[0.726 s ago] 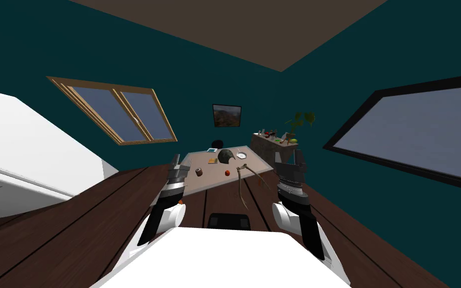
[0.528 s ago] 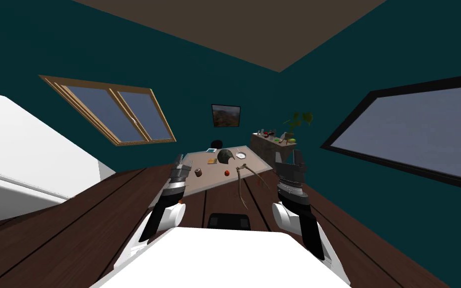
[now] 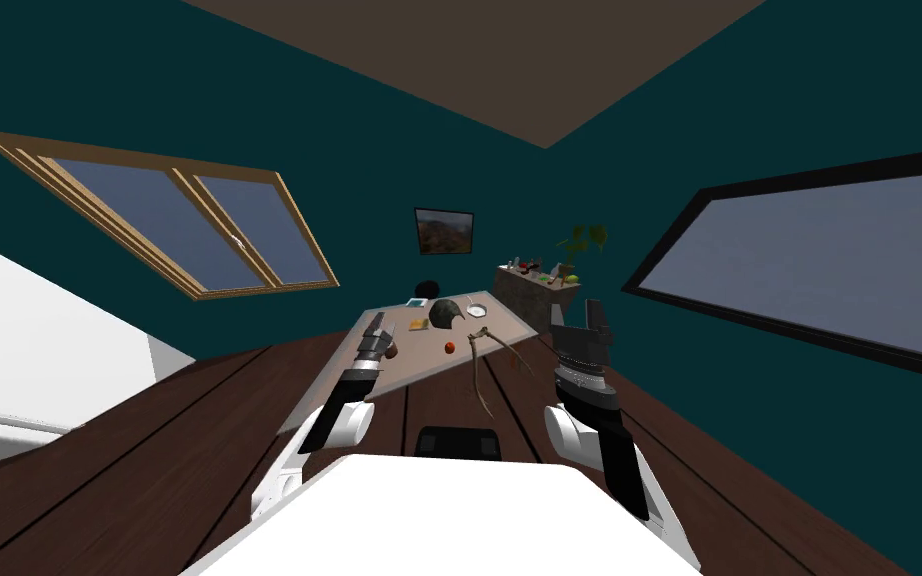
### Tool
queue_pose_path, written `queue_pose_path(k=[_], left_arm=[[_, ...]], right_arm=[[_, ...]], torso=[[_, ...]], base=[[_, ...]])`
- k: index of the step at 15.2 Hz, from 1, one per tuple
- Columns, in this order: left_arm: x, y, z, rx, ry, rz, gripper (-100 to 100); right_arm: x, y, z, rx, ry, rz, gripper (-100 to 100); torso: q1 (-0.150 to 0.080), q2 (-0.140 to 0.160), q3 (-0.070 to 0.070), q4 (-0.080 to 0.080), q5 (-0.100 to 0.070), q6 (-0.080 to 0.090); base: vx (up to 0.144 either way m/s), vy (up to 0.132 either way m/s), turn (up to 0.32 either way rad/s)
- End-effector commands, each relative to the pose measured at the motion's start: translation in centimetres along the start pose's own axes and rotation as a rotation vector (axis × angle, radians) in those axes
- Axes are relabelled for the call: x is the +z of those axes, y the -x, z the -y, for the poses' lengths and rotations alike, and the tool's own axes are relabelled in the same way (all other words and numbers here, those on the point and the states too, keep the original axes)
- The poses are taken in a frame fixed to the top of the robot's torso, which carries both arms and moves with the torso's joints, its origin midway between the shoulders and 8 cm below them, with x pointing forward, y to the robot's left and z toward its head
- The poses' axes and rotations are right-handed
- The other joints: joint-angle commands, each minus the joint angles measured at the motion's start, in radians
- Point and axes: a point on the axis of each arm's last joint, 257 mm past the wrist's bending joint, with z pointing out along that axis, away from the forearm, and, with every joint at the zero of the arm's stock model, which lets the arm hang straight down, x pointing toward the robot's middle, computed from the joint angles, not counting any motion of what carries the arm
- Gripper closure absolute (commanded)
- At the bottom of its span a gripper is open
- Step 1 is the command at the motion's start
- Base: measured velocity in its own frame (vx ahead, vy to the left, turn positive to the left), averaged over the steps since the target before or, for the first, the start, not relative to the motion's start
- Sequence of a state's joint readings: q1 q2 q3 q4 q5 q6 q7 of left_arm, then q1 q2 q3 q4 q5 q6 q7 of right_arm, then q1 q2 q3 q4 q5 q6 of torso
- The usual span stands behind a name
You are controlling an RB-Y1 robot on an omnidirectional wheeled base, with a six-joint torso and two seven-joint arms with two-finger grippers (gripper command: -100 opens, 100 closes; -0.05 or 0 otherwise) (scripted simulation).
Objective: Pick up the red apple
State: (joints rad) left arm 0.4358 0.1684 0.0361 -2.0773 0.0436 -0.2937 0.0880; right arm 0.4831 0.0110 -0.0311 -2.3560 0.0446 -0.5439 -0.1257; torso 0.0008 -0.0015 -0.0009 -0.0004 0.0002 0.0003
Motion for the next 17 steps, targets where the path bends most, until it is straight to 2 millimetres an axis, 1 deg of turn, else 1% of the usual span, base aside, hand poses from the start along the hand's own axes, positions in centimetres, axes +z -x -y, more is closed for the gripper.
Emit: queue_pose_path(k=[1,2,3,4,5,6,7,8,9,10,11,12,13,14,15,16,17], left_arm=[[0.4,-0.4,-2.4,0.017,0.056,-0.019,-100],[0.4,-0.4,-2.4,0.017,0.056,-0.019,-100],[0.7,-0.7,-4.1,0.030,0.097,-0.033,-100],[0.7,-0.7,-4.2,0.030,0.098,-0.033,-100],[0.9,-1.0,-5.8,0.044,0.139,-0.047,-100],[0.8,-1.0,-6.1,0.044,0.143,-0.046,-100],[1.1,-1.3,-7.6,0.059,0.182,-0.061,-100],[1.0,-1.2,-8.0,0.059,0.190,-0.060,-100],[1.3,-1.6,-9.4,0.074,0.226,-0.075,-100],[1.1,-1.5,-10.0,0.075,0.239,-0.074,-100],[1.4,-1.9,-11.2,0.091,0.273,-0.089,-100],[1.1,-1.8,-12.0,0.092,0.290,-0.087,-100],[1.3,-2.2,-13.4,0.109,0.325,-0.102,-100],[1.0,-2.0,-14.1,0.110,0.342,-0.101,-100],[1.3,-2.4,-15.3,0.127,0.374,-0.116,-100],[0.9,-2.2,-16.2,0.129,0.395,-0.114,-100],[0.9,-2.2,-16.2,0.129,0.395,-0.114,-100]], right_arm=[[0.0,0.0,0.0,0.000,0.000,0.000,0],[0.0,0.0,0.0,0.000,0.000,0.000,0],[0.0,0.0,0.0,0.000,0.000,0.000,0],[0.0,0.0,0.0,0.000,0.000,0.000,0],[0.0,0.0,0.0,0.000,0.000,0.000,0],[0.0,0.0,0.0,0.000,0.000,0.000,0],[0.0,0.0,0.0,0.000,0.000,0.000,0],[0.0,0.0,0.0,0.000,0.000,0.000,0],[0.0,0.0,0.0,0.000,0.000,0.000,0],[0.0,0.0,0.0,0.000,0.000,0.000,0],[0.0,0.0,0.0,0.000,0.000,0.000,0],[0.0,0.0,0.0,0.000,0.000,0.000,0],[0.0,0.0,0.0,0.000,0.000,0.000,0],[0.0,0.0,0.0,0.000,0.000,0.000,0],[0.0,0.0,0.0,0.000,0.000,0.000,0],[0.0,0.0,0.0,0.000,0.000,0.000,0],[0.0,0.0,0.0,0.000,0.000,0.000,0]], torso=[[0.000,0.000,0.000,0.000,0.000,0.000],[0.000,0.000,0.000,0.000,0.000,0.000],[0.000,0.000,0.000,0.000,0.000,0.000],[0.000,0.000,0.000,0.000,0.000,0.000],[0.000,0.000,0.000,0.000,0.000,0.000],[0.000,0.000,0.000,0.000,0.000,0.000],[0.000,0.000,0.000,0.000,0.000,0.000],[0.000,0.000,0.000,0.000,0.000,0.000],[0.000,0.000,0.000,0.000,0.000,0.000],[0.000,0.000,0.000,0.000,0.000,0.000],[0.000,0.000,0.000,0.000,0.000,0.000],[0.000,-0.001,0.000,0.000,0.000,0.000],[0.000,-0.001,0.000,0.000,0.000,0.000],[0.000,-0.001,0.000,0.000,0.000,0.000],[0.000,-0.001,0.000,0.000,0.000,0.000],[0.000,-0.001,0.000,0.000,0.000,0.000],[0.000,-0.001,0.000,0.000,0.000,0.000]], base=[[0.015,0.007,-0.132],[0.014,0.008,-0.103],[0.017,0.008,-0.111],[0.017,0.007,-0.113],[0.017,0.006,-0.146],[0.015,0.007,-0.125],[0.017,0.008,-0.143],[0.017,0.009,-0.123],[0.017,0.007,-0.155],[0.019,0.008,-0.131],[0.022,0.011,-0.158],[0.019,0.014,-0.129],[0.018,0.012,-0.156],[0.017,0.011,-0.143],[0.018,0.009,-0.154],[0.018,0.010,-0.131],[0.013,0.008,-0.045]])
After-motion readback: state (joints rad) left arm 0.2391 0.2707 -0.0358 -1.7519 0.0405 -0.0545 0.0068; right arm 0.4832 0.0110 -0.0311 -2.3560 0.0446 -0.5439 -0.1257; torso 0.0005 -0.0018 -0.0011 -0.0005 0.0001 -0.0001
